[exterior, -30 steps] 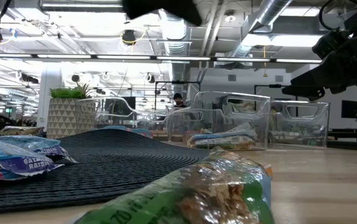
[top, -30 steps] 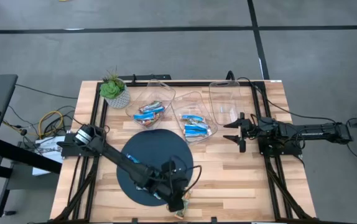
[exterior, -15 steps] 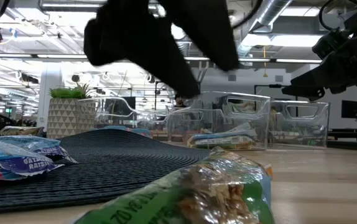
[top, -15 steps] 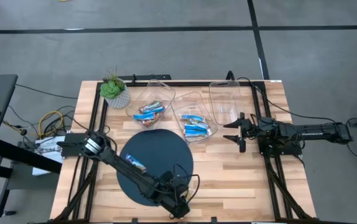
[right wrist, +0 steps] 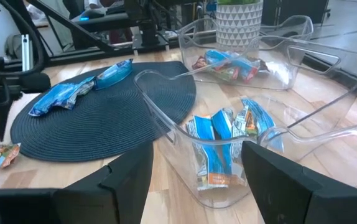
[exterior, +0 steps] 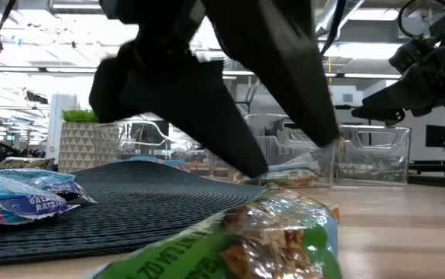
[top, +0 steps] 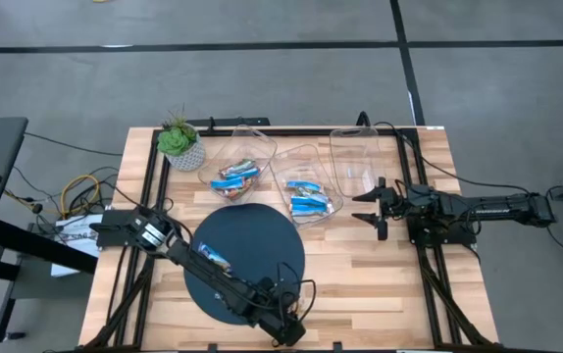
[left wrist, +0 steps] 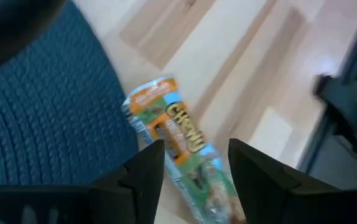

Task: Pick and place Granola Bars by type
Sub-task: Put the yellow granola bar into the middle transparent bin

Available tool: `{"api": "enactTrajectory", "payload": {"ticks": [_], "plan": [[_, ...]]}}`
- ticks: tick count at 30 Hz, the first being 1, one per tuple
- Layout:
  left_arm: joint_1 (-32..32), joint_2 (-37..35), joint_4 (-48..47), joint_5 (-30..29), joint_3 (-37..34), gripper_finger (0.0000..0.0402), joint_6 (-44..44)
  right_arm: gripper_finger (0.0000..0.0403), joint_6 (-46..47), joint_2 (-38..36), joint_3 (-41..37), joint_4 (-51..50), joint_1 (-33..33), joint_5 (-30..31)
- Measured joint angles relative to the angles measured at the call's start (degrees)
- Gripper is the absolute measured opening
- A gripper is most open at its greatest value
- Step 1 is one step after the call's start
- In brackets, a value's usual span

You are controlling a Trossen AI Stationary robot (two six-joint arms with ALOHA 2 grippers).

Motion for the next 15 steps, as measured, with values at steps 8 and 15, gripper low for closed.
{"api": "enactTrajectory", "payload": {"ticks": [8, 15], "plan": [[-0.43, 1.94, 0.85, 0.42, -0.06, 0.0171, -3.24, 0.024, -0.01, -0.03, -0.02, 0.02, 0.01, 0.01], [-0.68, 2.98, 2.87, 1.36, 0.01, 0.0171, -4.14, 0.024, 0.0, 0.0, -0.02, 0.12, -0.01, 0.02]]}}
